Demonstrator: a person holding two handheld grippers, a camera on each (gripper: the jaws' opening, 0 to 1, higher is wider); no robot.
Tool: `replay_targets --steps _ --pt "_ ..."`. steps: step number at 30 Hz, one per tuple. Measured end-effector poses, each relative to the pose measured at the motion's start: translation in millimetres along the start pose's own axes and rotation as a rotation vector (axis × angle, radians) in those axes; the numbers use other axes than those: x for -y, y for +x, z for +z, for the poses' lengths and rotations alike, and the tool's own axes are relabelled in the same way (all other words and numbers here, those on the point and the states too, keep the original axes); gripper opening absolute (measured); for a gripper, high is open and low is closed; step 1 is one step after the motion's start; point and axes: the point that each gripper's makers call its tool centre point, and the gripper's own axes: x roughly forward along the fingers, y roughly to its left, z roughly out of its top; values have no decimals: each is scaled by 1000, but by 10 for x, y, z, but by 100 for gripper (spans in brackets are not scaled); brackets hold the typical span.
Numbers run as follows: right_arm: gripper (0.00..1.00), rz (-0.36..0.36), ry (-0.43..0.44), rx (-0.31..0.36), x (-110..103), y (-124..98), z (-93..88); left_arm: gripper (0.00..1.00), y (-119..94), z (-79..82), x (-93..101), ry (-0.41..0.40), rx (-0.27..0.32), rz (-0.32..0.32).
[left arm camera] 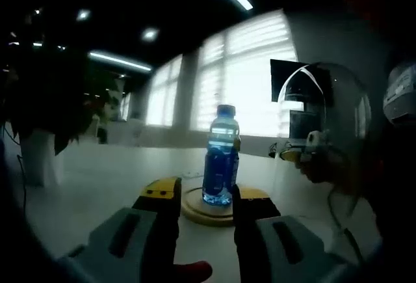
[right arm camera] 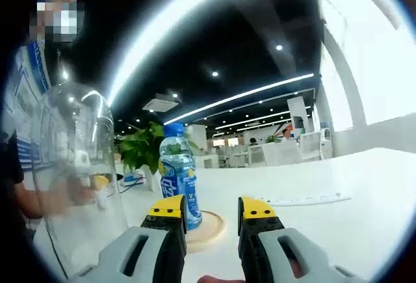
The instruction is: Open the cover put in the Mizone put the cover back on
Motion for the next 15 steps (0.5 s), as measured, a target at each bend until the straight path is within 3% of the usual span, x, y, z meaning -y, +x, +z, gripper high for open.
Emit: replay_targets --steps 1,7,15 --pt "24 -2 38 0 13 0 -35 24 -4 -13 -10 -8 2 -1" --pt "24 -7 38 -18 44 0 -90 24 -25 -49 -122 -31 -12 41" --pt "24 14 -6 -8 -41 8 -26 24 -13 41 7 12 6 14"
